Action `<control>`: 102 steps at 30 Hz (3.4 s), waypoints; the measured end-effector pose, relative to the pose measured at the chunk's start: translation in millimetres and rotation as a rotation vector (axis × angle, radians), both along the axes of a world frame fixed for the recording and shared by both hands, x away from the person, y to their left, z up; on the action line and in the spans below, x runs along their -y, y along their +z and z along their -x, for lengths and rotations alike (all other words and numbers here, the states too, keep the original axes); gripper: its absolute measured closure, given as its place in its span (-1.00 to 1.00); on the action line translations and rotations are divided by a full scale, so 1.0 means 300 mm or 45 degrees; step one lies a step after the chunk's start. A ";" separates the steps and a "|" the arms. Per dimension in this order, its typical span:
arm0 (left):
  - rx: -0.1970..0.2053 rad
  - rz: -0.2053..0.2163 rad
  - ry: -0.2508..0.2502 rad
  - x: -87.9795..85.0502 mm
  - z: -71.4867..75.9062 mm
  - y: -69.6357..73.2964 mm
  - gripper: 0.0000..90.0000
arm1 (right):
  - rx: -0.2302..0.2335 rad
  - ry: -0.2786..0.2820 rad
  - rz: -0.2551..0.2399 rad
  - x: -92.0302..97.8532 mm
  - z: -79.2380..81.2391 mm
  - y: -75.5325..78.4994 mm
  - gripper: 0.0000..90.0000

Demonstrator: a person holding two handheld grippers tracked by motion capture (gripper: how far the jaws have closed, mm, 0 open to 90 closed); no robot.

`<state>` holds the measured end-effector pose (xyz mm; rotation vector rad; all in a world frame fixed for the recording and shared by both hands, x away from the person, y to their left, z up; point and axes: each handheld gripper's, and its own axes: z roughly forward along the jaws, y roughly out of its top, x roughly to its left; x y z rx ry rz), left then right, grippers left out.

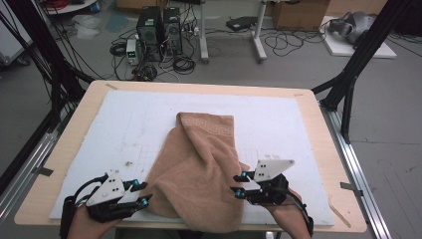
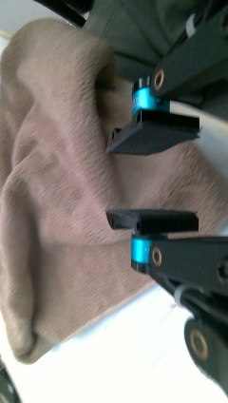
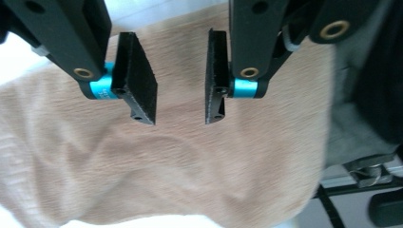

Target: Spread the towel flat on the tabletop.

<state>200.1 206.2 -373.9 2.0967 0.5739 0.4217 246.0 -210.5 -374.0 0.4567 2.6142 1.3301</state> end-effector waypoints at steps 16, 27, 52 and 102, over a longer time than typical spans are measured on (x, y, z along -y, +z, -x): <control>-0.060 -0.047 0.093 0.079 -0.352 -0.099 0.19 | -0.008 -0.140 0.121 -0.031 -0.296 -0.062 0.33; -0.229 -0.115 0.140 0.102 -0.481 -0.222 0.19 | -0.132 -0.179 0.160 -0.043 -0.355 -0.156 0.36; -0.168 -0.124 0.139 0.070 -0.415 -0.149 0.92 | -0.154 -0.106 0.129 -0.008 -0.306 -0.121 0.89; -0.302 -0.122 0.038 0.086 -0.365 -0.203 0.81 | -0.212 0.045 0.208 -0.170 -0.357 -0.156 0.82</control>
